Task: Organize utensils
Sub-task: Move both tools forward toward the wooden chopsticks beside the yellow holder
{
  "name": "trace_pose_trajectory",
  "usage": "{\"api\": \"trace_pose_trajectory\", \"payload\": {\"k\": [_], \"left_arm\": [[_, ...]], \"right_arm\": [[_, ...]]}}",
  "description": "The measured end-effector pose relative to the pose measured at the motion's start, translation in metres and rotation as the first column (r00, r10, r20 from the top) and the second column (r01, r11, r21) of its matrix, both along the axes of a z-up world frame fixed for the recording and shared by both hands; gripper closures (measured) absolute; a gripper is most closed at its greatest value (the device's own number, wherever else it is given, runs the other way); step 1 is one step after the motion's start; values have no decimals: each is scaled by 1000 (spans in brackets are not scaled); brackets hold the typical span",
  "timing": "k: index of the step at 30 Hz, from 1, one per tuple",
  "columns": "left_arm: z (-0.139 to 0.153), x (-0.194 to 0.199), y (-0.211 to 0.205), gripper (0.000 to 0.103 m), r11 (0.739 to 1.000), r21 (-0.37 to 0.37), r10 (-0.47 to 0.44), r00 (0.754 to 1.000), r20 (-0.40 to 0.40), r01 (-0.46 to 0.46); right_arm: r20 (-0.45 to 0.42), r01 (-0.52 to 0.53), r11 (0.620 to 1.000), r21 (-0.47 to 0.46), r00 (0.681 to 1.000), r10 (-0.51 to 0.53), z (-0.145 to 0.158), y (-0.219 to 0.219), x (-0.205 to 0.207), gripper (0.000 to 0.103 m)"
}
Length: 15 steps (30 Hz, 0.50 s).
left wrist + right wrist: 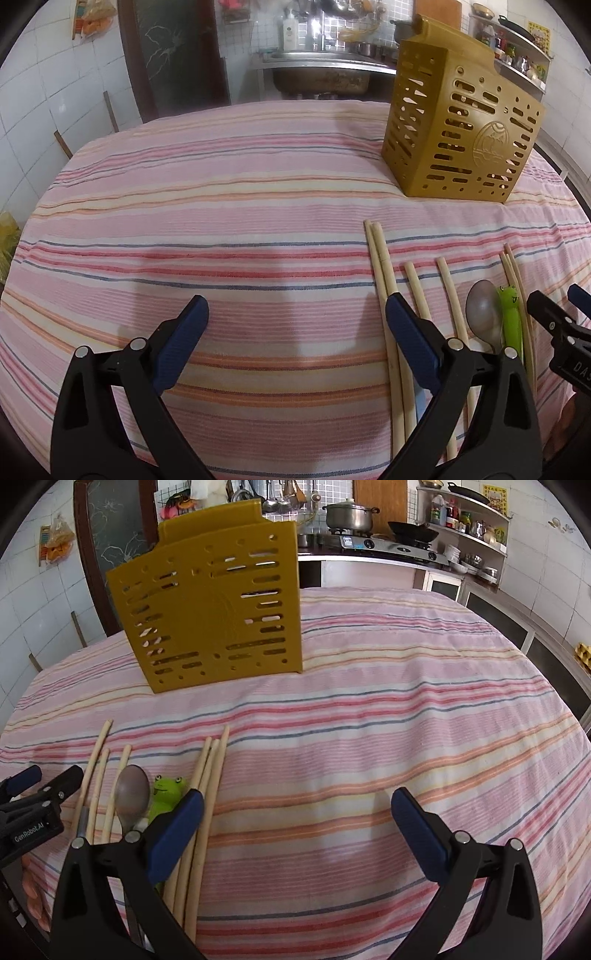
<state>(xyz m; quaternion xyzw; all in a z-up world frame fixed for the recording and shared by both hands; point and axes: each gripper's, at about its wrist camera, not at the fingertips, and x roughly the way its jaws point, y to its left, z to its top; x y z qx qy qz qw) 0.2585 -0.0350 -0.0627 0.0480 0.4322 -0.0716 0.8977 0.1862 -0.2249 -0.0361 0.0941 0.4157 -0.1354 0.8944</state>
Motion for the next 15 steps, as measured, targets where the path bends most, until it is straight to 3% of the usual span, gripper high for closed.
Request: {"api": "trace_pose_trajectory", "payload": {"k": [8, 15], "left_arm": [[1, -6, 3, 11, 998, 59, -11, 1000, -16, 12], [14, -14, 7, 11, 1000, -9, -24, 999, 26, 24]], "right_arm": [[-19, 2, 1000, -10, 1000, -2, 0, 8, -2, 4], [28, 16, 1000, 25, 999, -17, 5, 3, -8, 4]]}}
